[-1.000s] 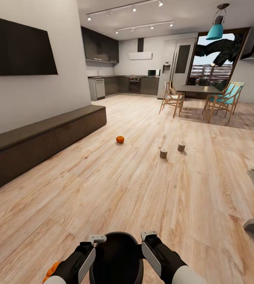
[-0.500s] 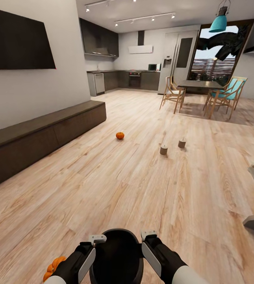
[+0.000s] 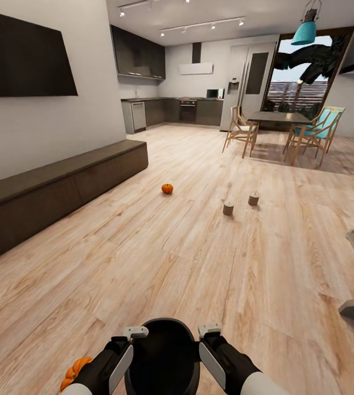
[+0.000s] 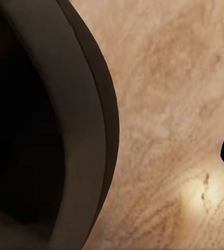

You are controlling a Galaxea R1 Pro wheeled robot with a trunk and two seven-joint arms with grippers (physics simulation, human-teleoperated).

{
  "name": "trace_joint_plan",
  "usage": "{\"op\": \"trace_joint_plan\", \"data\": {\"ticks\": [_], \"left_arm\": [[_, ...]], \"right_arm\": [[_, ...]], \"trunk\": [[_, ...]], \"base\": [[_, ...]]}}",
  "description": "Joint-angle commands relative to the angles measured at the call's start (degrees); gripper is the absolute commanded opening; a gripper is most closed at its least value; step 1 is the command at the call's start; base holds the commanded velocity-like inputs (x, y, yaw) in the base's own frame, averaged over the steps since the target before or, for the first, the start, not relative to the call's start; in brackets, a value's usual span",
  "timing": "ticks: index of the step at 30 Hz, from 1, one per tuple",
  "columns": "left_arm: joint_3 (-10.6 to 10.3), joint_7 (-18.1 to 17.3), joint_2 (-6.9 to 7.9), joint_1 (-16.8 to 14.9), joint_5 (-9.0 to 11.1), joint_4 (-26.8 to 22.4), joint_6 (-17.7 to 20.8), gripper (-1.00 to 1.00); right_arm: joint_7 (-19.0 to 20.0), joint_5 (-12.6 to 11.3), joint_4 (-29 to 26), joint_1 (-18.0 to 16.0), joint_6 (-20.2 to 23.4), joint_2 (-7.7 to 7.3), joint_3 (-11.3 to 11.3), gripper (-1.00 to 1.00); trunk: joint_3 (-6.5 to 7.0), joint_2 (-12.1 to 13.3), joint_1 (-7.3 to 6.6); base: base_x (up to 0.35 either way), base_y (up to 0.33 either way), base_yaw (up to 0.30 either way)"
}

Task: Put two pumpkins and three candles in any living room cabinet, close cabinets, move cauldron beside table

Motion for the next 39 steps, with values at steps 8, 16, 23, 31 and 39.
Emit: {"op": "trace_joint_plan", "data": {"ticks": [8, 16, 23, 31, 39], "left_arm": [[-0.4, 0.5, 0.05, 0.0, 0.6, -0.1, 0.2, 1.00], [-0.4, 0.4, 0.05, 0.0, 0.6, -0.1, 0.2, 1.00], [-0.4, 0.4, 0.05, 0.0, 0.6, -0.1, 0.2, 1.00], [-0.4, 0.4, 0.06, 0.0, 0.6, -0.1, 0.2, 1.00], [-0.4, 0.4, 0.05, 0.0, 0.6, -0.1, 0.2, 1.00]], "right_arm": [[0.3, -0.4, 0.1, 0.0, -0.2, 0.00, 0.2, 1.00], [0.3, -0.4, 0.1, 0.0, -1.0, 0.00, 2.2, 1.00], [0.3, -0.5, 0.1, -0.1, -1.7, 0.00, 2.6, 1.00], [0.3, -0.5, 0.1, -0.1, -1.9, 0.00, 2.6, 1.00], [0.3, -0.5, 0.1, -0.1, -1.9, 0.00, 2.6, 1.00]], "trunk": [[-0.72, -0.1, 0.07], [-1.60, -0.1, 0.17], [-2.05, -0.1, 0.22], [-2.93, -0.2, 0.32], [-2.93, -0.2, 0.32]], "base": [[0.000, 0.000, 0.000], [0.000, 0.000, 0.000], [0.000, 0.000, 0.000], [0.000, 0.000, 0.000], [0.000, 0.000, 0.000]]}}
